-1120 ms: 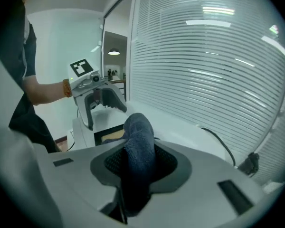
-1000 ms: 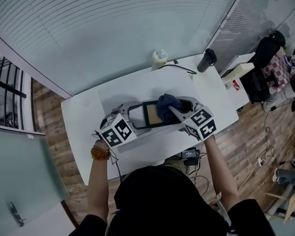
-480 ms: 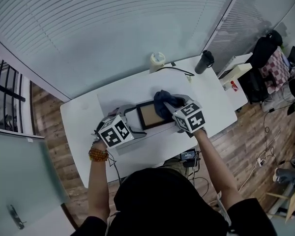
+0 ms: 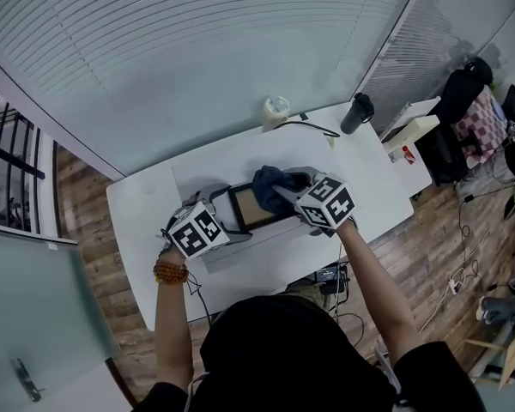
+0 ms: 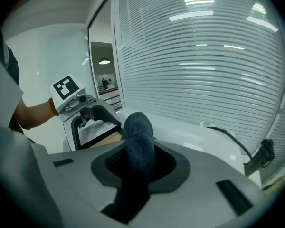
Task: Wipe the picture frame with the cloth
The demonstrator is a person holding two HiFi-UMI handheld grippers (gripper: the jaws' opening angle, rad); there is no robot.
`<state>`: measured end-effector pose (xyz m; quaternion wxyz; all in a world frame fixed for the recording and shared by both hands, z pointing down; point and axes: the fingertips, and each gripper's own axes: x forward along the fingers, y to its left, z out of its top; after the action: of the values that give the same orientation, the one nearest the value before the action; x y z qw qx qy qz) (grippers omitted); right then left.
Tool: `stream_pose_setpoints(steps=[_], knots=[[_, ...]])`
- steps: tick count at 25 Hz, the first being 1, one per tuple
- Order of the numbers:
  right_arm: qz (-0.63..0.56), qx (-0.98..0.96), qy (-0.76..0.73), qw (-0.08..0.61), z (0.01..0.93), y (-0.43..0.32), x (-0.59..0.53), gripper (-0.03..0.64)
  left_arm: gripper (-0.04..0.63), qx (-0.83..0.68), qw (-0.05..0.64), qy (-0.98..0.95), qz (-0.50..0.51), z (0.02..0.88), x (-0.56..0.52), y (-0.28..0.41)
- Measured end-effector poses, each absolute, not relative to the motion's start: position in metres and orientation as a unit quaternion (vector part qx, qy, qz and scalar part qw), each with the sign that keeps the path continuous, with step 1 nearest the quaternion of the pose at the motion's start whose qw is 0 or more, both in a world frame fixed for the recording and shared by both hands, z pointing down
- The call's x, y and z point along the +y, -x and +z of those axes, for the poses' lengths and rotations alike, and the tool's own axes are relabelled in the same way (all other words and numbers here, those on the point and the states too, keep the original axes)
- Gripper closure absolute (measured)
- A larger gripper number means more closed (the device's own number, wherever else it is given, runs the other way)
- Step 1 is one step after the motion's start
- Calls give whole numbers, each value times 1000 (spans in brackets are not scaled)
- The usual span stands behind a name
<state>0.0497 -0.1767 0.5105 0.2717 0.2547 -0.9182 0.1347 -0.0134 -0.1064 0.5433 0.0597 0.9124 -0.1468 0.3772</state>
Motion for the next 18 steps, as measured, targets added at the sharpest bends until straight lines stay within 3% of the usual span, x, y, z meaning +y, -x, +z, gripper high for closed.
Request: stream_pose_setpoints(steps=[2, 6, 18], knots=[[124, -904, -305, 272, 499, -71, -183, 543, 78, -140, 64, -909, 387, 544, -107, 12], [68, -851, -365, 371, 512, -101, -188, 543, 78, -139, 69, -906, 393, 542, -108, 10], [-71, -787, -340, 510, 530, -50, -177, 561, 78, -143, 71, -906, 392, 542, -109, 11]])
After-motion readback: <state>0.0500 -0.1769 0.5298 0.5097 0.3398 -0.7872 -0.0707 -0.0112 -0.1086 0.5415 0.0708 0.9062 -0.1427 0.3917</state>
